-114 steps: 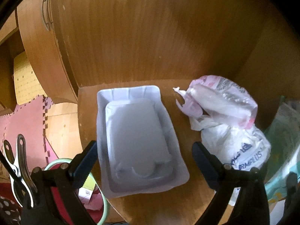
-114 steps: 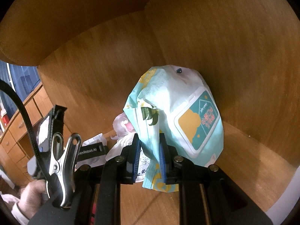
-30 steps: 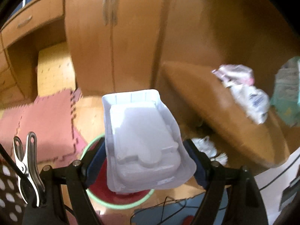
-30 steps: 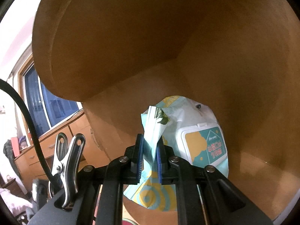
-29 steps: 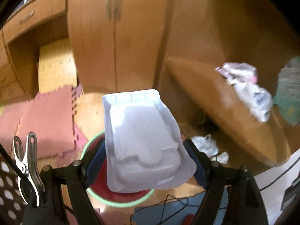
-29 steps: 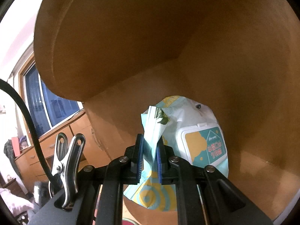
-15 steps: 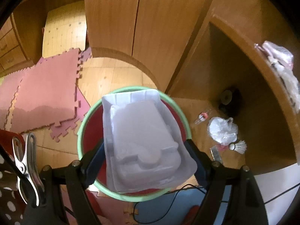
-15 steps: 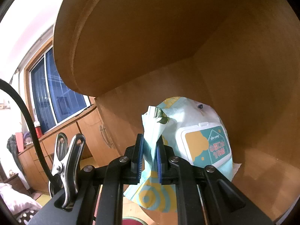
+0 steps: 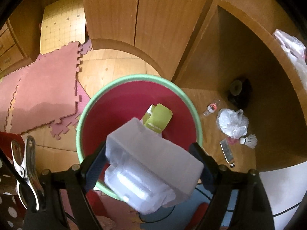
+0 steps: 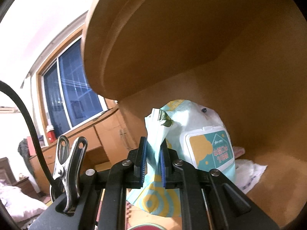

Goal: Collect trash
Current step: 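Carry the white tray with the left tool over the bin while right tool holds wipes package, then open the left tool to drop the white tray into the bin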

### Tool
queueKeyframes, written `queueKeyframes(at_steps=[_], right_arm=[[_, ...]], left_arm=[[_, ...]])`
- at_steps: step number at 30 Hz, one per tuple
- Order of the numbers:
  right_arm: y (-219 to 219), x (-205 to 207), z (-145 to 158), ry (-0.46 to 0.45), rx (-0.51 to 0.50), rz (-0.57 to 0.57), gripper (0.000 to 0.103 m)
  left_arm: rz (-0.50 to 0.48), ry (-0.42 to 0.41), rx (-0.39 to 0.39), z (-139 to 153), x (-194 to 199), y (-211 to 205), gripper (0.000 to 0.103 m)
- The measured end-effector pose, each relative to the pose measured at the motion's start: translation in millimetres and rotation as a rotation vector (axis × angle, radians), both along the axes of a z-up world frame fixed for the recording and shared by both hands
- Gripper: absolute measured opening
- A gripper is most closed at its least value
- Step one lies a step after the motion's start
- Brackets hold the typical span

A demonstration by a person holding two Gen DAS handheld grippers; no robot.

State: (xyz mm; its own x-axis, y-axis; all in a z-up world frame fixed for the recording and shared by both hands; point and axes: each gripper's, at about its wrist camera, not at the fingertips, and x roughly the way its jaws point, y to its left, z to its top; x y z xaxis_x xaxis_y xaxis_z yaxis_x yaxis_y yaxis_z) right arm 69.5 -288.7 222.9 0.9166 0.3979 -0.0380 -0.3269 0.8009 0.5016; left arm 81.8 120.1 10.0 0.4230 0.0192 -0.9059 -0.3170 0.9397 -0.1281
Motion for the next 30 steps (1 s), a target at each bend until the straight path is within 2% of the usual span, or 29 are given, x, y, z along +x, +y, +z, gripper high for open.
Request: queueKeyframes(at_steps=[9,13,17,30], right_arm=[[-2,0,-18,0.023,0.038,0.103,0.013],[3,2,-25,0.034,0.03,0.144,0.013],[12,2,-32,0.044,0.015,0.182,0.013],[64,13,-47,0.106,-0.017,0.323,0.013]], left_arm=[[0.021,-0.032,-0.025,9,-6,11,0.088],[0.03,-0.051,-0.031,12,-10,17,0.094],[0.034,-0.061,-0.026,14,-13,22,0.095],[0.084,-0.076,-0.044,22,-24,39,0.095]])
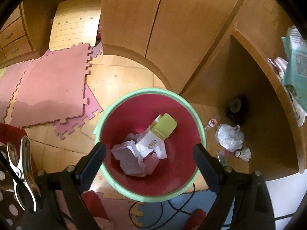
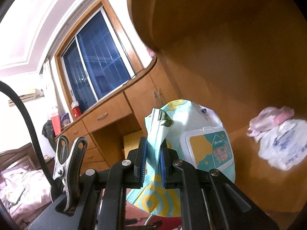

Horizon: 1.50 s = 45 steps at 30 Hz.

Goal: Collect trash
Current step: 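Open the left tool to drop the white tray into the bin, then carry the blue-and-white wipes package with the right tool over the bin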

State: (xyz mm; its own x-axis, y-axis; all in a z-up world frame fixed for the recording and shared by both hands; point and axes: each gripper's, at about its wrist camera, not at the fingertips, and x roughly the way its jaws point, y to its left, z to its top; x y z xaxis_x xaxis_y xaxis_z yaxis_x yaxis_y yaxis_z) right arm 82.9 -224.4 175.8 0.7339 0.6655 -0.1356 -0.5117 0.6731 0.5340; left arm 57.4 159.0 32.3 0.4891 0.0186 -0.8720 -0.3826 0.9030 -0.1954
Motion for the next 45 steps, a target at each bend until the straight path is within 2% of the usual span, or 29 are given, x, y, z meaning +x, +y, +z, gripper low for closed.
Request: queueKeyframes(at_steps=[6,19,24,29,39,45], right_arm=[[39,7,-4,0.044,-0.008,0.107,0.013],[98,3,3,0.015,-0.074,0.212,0.013],[106,12,-8,0.074,-0.058,0.256,0.013],[120,25,-26,0.176,-0.03,0.313,0.013],[135,57,-70,0.379,0.002,0.315,0.013],[143,63,-87,0.428,-0.029,0.316,0.014]], left_arm=[[0.031,0.007,-0.015,-2,-4,9,0.094],[0.064,0.021,-0.045,-7,-11,23,0.094],[0.076,0.03,-0.047,-9,-12,27,0.094],[0.084,0.039,-0.05,-11,-14,30,0.094],[0.095,0.047,-0.053,-12,-17,33,0.094],[0.096,0.046,-0.053,-13,-17,33,0.094]])
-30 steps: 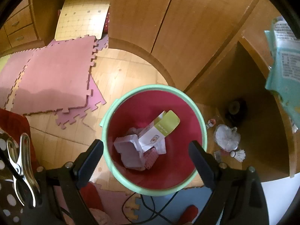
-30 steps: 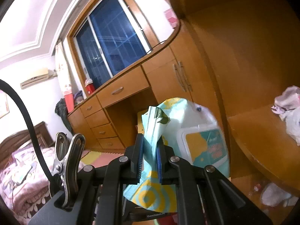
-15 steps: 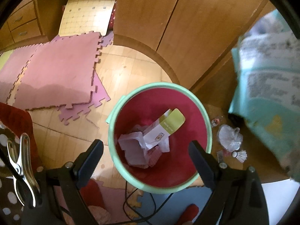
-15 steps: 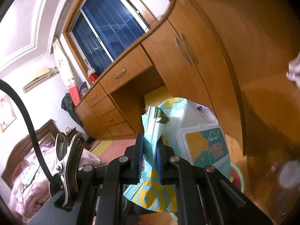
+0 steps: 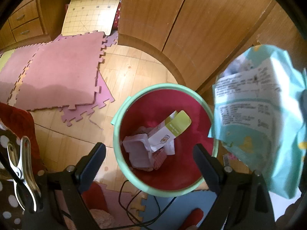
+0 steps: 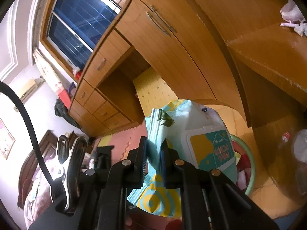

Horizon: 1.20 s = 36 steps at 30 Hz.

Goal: Collect trash
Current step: 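Carry the blue-and-white wipes package with the right tool over the bin, then open the right tool to drop the wipes package into the bin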

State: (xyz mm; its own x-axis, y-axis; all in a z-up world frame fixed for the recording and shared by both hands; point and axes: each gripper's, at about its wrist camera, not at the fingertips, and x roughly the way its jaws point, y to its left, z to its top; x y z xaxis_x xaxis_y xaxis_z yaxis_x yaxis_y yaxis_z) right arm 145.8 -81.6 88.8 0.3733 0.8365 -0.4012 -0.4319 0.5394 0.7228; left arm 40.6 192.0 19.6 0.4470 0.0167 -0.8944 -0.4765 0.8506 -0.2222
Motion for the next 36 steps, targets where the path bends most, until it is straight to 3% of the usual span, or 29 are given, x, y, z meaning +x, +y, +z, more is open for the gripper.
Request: queueKeyframes(at_steps=[7,10,19,24,36], right_arm=[[10,7,-10,0.045,-0.034,0.004,0.016],[11,11,-13,0.073,-0.057,-0.017,0.029],[12,13,-19,0.106,-0.102,-0.027,0.033],[16,13,-23,0.128,-0.151,-0.032,0.051],[23,21,-52,0.217,-0.324,-0.017,0.053]], left_arm=[[0.0,0.001,0.008,1,0,0,0.094],[-0.002,0.0,0.012,1,-1,0,0.094],[-0.004,-0.001,0.012,0,-1,-1,0.094],[-0.005,-0.002,0.012,1,-2,-1,0.094],[-0.015,-0.008,0.018,3,-2,-3,0.094]])
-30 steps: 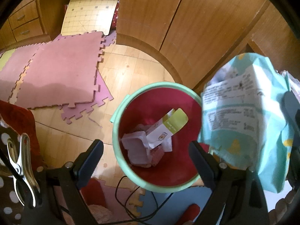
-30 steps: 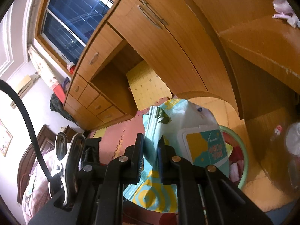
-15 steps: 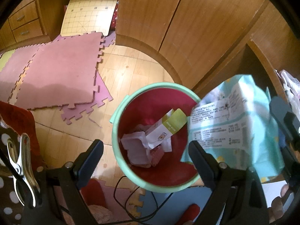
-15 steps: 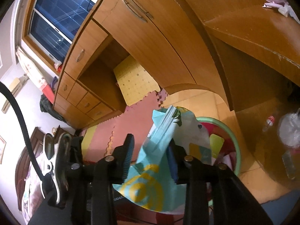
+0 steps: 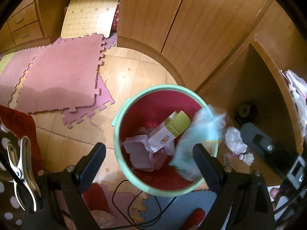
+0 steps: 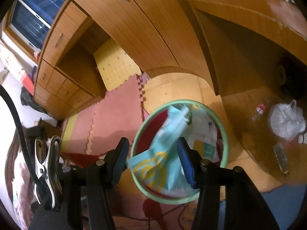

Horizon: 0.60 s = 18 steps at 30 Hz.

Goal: Collect trash
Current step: 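Open the right tool to drop the wipes package into the bin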

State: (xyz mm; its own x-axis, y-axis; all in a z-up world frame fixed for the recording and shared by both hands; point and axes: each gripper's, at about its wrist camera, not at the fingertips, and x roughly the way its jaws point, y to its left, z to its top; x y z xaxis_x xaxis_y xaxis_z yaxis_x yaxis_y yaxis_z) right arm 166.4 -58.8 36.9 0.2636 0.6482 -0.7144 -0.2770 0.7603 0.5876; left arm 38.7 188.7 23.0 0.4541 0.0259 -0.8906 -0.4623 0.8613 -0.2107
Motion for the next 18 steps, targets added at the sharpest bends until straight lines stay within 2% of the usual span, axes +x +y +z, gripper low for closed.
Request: queueKeyframes(at_steps=[7,18], right_arm=[[1,0,-5,0.022,-0.034,0.008,0.053],[-5,-9,19,-0.032,-0.014,0.011,0.053]], left_arm=[[-0.003,-0.003,0.001,1,0,-1,0.094],[-0.027,-0.04,0.005,17,-4,-9,0.094]])
